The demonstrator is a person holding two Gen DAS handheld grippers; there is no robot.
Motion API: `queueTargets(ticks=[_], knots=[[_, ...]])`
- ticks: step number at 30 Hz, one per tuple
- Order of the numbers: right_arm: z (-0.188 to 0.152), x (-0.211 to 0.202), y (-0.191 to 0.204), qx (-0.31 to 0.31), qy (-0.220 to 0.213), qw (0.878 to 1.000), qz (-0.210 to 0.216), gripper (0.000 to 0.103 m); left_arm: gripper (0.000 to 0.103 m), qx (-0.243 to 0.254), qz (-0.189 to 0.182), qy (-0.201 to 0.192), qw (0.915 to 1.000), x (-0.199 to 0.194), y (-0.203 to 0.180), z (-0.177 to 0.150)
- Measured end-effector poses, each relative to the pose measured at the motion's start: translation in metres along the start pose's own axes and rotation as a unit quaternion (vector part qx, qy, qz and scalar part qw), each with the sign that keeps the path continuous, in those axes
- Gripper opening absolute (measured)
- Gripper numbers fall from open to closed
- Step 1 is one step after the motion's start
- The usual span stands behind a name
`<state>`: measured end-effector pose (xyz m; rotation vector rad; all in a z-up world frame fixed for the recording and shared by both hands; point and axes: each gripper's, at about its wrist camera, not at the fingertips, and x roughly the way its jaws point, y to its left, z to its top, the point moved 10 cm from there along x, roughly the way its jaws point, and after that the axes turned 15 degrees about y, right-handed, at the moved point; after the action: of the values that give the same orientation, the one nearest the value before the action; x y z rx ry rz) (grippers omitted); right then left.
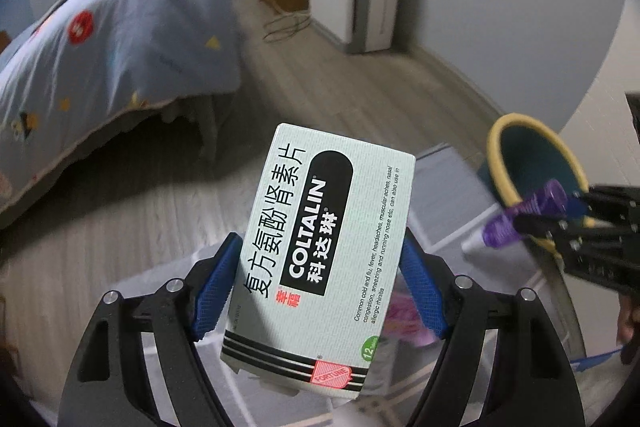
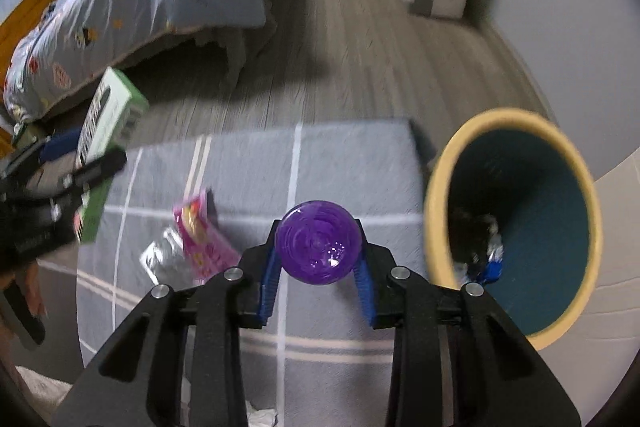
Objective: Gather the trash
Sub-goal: 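Carry the medicine box and purple bottle over the bin with both grippers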
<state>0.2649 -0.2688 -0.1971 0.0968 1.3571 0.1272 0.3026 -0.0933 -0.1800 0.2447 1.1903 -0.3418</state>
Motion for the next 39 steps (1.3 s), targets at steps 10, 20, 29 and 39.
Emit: queueTargets(ticks=[10,20,29,39], knots=[[0.012,-0.046,-0.047,0.035,-0.043,0.998,0.004,0.032,0.078,0.036,-0.021,-0.017,0.9990,-0.013,-0.056,0.018],[0.003,-0.089,-0.136,0.102,-0.071,0.992,-0.007,0.032,0.078,0.082,-0.064,-0.008,0.9945,-0.007,-0.134,0.028],[-0.019,-0.099,-0.231,0.177,-0.076,0.981,-0.002,0.032,0.078,0.144,-0.071,0.018,0.9869,0.027,-0.227,0.033],[-0.038,-0.059,-0.277,0.239,-0.032,0.970,0.023,0.032,0.078,0.167,-0.075,0.008,0.9830,0.055,-0.300,0.066]])
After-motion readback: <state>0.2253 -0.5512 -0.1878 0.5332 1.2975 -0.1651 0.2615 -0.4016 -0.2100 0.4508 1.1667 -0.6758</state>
